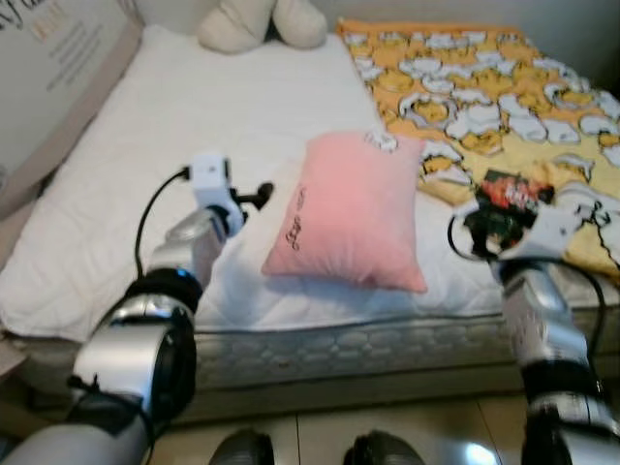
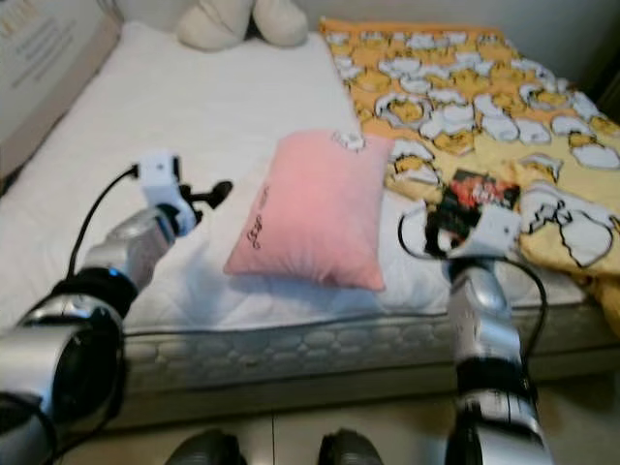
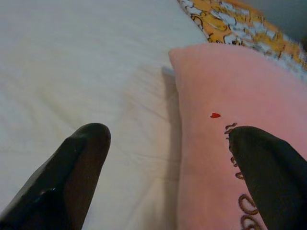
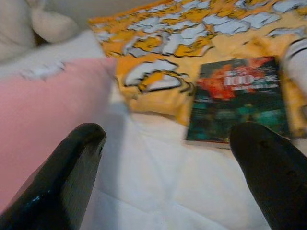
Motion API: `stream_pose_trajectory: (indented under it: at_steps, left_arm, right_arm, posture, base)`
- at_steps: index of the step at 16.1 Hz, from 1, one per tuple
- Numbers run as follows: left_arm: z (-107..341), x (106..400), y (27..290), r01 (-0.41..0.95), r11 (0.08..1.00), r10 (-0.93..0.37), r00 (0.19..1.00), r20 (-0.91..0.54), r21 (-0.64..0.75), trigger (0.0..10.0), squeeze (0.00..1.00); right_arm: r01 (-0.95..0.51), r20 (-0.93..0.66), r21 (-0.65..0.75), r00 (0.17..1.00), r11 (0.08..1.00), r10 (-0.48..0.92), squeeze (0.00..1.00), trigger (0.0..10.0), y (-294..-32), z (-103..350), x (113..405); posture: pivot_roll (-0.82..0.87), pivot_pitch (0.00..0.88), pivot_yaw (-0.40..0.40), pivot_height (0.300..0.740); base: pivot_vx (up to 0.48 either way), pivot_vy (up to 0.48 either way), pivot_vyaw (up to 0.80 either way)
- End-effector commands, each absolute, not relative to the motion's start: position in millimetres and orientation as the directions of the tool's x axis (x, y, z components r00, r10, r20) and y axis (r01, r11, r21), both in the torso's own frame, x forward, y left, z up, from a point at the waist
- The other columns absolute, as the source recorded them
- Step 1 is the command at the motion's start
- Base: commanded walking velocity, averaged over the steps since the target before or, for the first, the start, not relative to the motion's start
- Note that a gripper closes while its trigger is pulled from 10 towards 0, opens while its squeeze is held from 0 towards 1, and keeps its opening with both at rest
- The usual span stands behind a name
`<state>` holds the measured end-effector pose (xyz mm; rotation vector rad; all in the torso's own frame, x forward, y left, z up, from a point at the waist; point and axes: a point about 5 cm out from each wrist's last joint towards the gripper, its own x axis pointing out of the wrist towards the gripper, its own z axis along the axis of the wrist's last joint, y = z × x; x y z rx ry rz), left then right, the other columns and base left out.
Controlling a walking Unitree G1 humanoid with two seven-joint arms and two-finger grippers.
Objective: Clean up the room
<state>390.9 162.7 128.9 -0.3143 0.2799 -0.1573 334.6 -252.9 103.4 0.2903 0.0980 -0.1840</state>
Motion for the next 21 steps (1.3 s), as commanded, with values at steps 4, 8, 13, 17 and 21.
stream_pose_trajectory:
  at_steps: [4,8,13,17,21]
  left_arm:
    - [129,393,150,0.089,0.888,-0.222,0.943,-0.25,-0.452,10.0,0.0]
    - [114,385,119,0.193,0.86,-0.364,0.881,-0.302,-0.472,10.0,0.0]
    - [105,379,100,0.23,0.843,-0.418,0.848,-0.325,-0.487,10.0,0.0]
    - [109,377,82,0.285,0.759,-0.505,0.825,-0.253,-0.586,0.0,0.0]
    - [101,367,62,0.35,0.703,-0.598,0.762,-0.248,-0.619,0.0,0.0]
  right_arm:
    - [0.148,-0.173,0.411,0.981,0.9,-0.083,0.0,10.0,-249,95,346]
    - [0.078,-0.218,0.483,0.975,0.872,0.033,0.0,10.0,-225,88,355]
    - [0.005,-0.226,0.517,0.965,0.856,0.131,0.0,10.0,-191,91,367]
    - [-0.014,-0.219,0.581,0.96,0.814,0.173,0.0,0.0,-173,91,370]
    - [-0.012,-0.215,0.635,0.958,0.773,0.191,0.0,0.0,-166,87,368]
  posture:
    - [-0.09,0.102,-0.018,0.697]
    - [-0.07,0.131,-0.027,0.697]
    - [-0.05,0.151,-0.027,0.697]
    - [-0.05,0.152,-0.03,0.697]
    - [-0.05,0.148,-0.036,0.697]
  base:
    - [0.0,0.0,0.0]
    - [0.0,0.0,0.0]
    - [0.0,0.0,0.0]
    - [0.0,0.0,0.0]
    - [0.0,0.0,0.0]
